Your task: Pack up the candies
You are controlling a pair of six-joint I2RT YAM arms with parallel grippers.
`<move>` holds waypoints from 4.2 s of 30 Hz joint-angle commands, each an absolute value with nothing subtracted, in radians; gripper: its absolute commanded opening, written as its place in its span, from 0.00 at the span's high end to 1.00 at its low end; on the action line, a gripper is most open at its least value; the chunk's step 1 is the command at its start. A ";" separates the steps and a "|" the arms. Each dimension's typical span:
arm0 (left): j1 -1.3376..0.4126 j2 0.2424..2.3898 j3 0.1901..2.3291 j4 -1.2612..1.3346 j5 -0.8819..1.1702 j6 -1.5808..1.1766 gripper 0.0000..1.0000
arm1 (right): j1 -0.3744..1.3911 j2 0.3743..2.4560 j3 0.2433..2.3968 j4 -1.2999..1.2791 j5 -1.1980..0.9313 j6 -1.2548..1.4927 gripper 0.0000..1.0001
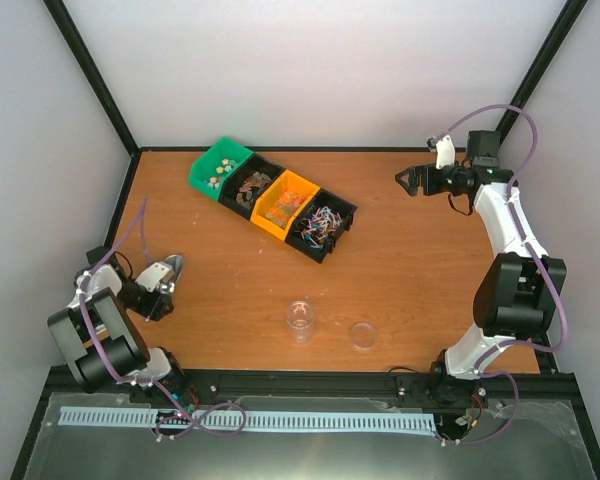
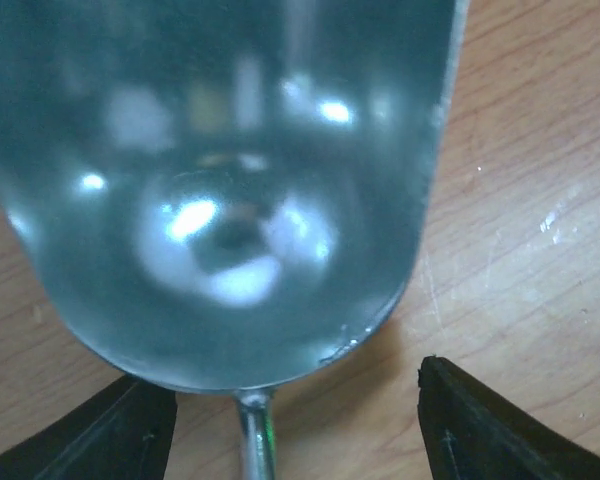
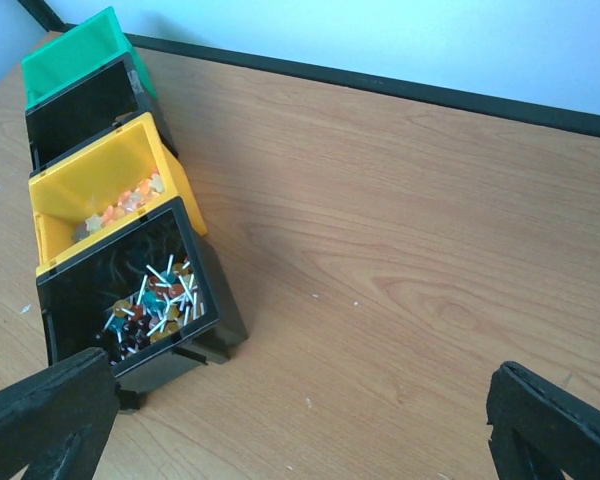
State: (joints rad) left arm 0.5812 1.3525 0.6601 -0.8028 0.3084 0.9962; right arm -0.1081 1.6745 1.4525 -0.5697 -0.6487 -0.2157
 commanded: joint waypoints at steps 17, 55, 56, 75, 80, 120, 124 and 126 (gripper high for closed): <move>0.563 1.289 0.681 -0.791 0.460 1.183 0.99 | -0.093 1.694 1.502 -0.588 -0.802 -0.216 0.00; -0.419 1.380 1.208 -1.071 0.424 0.808 0.99 | 0.658 1.700 1.475 -0.612 -0.691 -0.586 0.45; -0.419 1.380 1.209 -1.072 0.423 0.809 0.99 | 0.658 1.707 1.478 -0.612 -0.682 -0.584 0.47; -0.418 1.371 1.251 -1.079 0.439 0.784 0.92 | 0.653 1.760 1.552 -0.757 -0.708 -0.700 0.97; -0.270 1.277 1.233 -1.062 0.634 0.751 0.58 | 0.573 1.721 1.535 -0.706 -0.813 -0.632 0.97; -0.316 0.996 1.026 -0.683 0.809 0.609 0.75 | 0.474 1.555 1.384 -0.517 -1.166 -0.485 0.97; -0.317 0.991 1.017 -0.695 0.803 0.624 0.73 | 0.474 1.560 1.386 -0.512 -1.167 -0.483 0.97; -0.317 0.991 1.016 -0.690 0.803 0.621 0.76 | 0.475 1.565 1.390 -0.515 -1.167 -0.484 0.97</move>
